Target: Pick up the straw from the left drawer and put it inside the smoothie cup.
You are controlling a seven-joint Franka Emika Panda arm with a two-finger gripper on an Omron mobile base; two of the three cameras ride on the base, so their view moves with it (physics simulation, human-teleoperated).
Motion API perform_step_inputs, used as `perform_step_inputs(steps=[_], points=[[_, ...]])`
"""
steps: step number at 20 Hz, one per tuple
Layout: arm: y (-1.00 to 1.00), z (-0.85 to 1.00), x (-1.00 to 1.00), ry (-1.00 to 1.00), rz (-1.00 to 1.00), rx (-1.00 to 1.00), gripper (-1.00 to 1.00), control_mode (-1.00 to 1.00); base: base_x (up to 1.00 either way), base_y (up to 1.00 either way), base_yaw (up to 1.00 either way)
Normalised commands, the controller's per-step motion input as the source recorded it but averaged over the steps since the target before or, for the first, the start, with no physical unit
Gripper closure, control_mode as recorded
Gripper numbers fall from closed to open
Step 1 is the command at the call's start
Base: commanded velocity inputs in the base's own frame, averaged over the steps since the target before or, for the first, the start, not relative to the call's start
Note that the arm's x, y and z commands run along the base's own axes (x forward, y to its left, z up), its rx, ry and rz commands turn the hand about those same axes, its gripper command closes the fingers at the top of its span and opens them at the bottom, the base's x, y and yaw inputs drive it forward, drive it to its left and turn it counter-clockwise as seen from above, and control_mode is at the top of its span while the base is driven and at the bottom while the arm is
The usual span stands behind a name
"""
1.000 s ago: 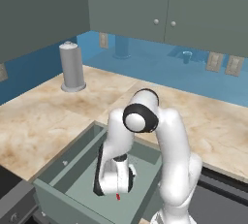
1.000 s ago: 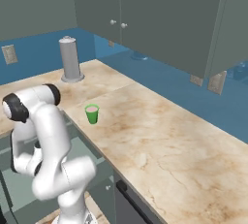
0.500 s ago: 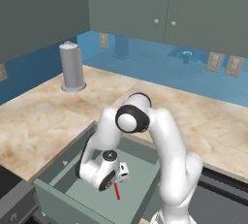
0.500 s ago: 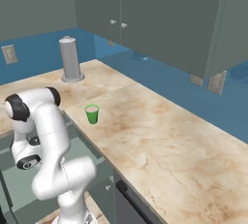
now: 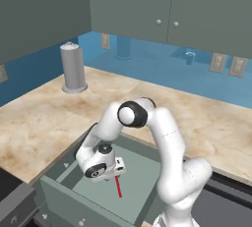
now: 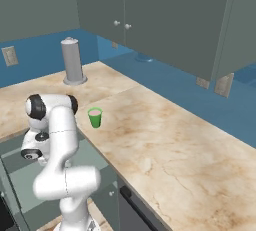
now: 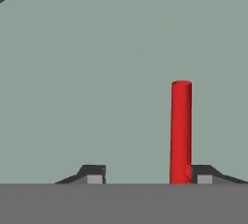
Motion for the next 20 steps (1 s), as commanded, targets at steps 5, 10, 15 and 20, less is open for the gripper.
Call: perform_step_inputs(steps=[5,10,15,20], points=[[0.0,-0.9,0.0,-0.02,0.0,-0.03,1.0,-1.0,0.0,0.0,0.0],[0.0,-0.68,-0.03,-0.03,0.0,-0.01,1.0,-1.0,0.0,0.0,0.0],[0.0,-0.02,-0.28,-0.06,0.0,0.0,1.0,-1.0,0.0,0.0,0.0],[0.0,0.22,-0.25,-0.09,0.0,0.0,1.0,-1.0,0.0,0.0,0.0]])
